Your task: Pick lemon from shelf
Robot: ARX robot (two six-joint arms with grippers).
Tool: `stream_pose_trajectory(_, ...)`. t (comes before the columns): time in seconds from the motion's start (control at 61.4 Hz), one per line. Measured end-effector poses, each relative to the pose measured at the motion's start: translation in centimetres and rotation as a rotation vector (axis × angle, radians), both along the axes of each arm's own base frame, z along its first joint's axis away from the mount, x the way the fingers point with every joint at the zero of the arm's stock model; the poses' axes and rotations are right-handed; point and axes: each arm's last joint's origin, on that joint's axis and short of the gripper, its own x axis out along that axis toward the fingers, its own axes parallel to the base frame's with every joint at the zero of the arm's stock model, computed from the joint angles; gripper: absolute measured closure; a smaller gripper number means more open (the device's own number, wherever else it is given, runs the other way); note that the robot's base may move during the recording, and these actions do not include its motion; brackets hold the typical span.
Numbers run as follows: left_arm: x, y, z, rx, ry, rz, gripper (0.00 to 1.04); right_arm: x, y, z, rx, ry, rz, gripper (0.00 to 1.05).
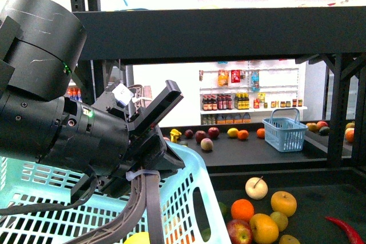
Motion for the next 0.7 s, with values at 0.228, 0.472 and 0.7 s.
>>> stream_pose_trajectory(0.228, 0.0, 0.0, 0.0, -0.001, 0.001, -0.001, 0.93, -6.3, 0.5, -2.3, -0.079, -0.109, 0.083, 0.36)
stream_pose_trajectory(0.472, 0.0, 0.0, 0.0, 0.001, 0.001, 0.002, 0.93, -7.5, 1.9, -4.5, -0.104, -0.128, 0.087, 0.83)
stream_pose_trajectory(0.7, 0.0, 0.0, 0.0, 0.000, 0.001, -0.001, 0.93, -8.1, 1.9, -5.8, -0.107, -0.135, 0.083, 1.02)
